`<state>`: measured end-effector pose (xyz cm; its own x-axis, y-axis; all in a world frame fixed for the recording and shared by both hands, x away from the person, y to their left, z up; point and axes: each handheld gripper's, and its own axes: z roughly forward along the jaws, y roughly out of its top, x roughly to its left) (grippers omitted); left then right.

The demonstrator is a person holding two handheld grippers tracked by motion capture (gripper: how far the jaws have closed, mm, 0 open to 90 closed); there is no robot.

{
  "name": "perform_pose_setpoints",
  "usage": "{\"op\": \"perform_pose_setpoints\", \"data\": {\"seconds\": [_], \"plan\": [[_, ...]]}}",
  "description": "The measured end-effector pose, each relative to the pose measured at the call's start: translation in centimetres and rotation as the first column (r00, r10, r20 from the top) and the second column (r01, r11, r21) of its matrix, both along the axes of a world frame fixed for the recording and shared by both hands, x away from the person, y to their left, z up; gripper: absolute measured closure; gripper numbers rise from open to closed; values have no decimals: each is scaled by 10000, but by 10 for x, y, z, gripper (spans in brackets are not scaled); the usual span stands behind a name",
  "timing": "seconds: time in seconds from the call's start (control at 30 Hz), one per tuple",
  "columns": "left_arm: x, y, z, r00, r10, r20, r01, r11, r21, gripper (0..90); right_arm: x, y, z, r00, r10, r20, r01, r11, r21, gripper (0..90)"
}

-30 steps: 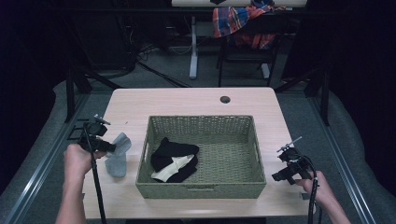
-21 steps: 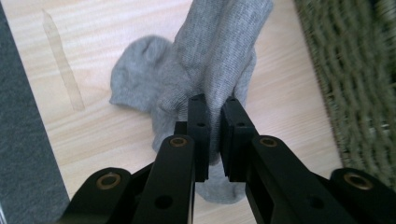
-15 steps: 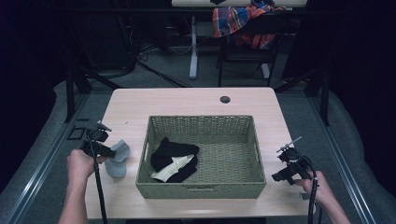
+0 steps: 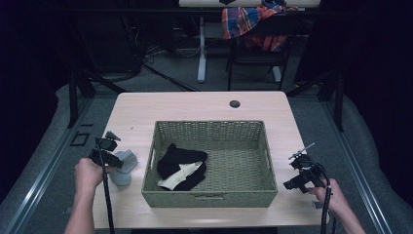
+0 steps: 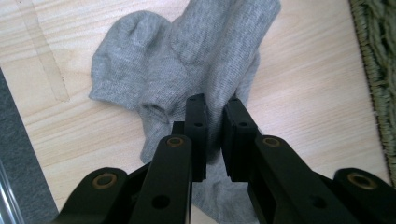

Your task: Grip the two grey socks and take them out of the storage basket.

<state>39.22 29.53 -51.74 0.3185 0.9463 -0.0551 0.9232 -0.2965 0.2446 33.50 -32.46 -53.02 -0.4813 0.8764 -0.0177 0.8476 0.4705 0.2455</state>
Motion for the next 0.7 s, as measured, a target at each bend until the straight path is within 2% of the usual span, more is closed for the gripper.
{"op": "perform_pose_setpoints", "data": {"seconds": [0.27, 0.37, 0.43, 0.53, 0.6, 0.7], "plan": [[1, 0, -7, 9999, -1, -111, 0, 10000, -19, 780, 0, 0, 0, 10000, 53, -37, -53, 9999, -104, 155], [1, -1, -7, 9999, 11, -124, -11, 10000, 29, 726, 0, 0, 0, 10000, 86, -33, -86, 9999, -52, 155], [1, -1, -4, 9998, 157, -124, -157, 9999, -47, 603, -1, 0, 0, 10000, 37, 20, -37, 10000, -31, 155], [-2, 0, 4, 9990, 443, 114, -441, 9989, -164, 423, -1, 0, 1, 10000, 22, 56, -22, 10000, -6, 155], [-7, -2, 12, 9975, 547, 458, -543, 9985, -85, 301, -1, 1, 1, 10000, 52, 21, -52, 10000, -46, 155], [-14, -4, 20, 9939, 708, 848, -717, 9974, 79, 198, -2, 1, 2, 10000, 82, 51, -82, 10000, 2, 154]]}}
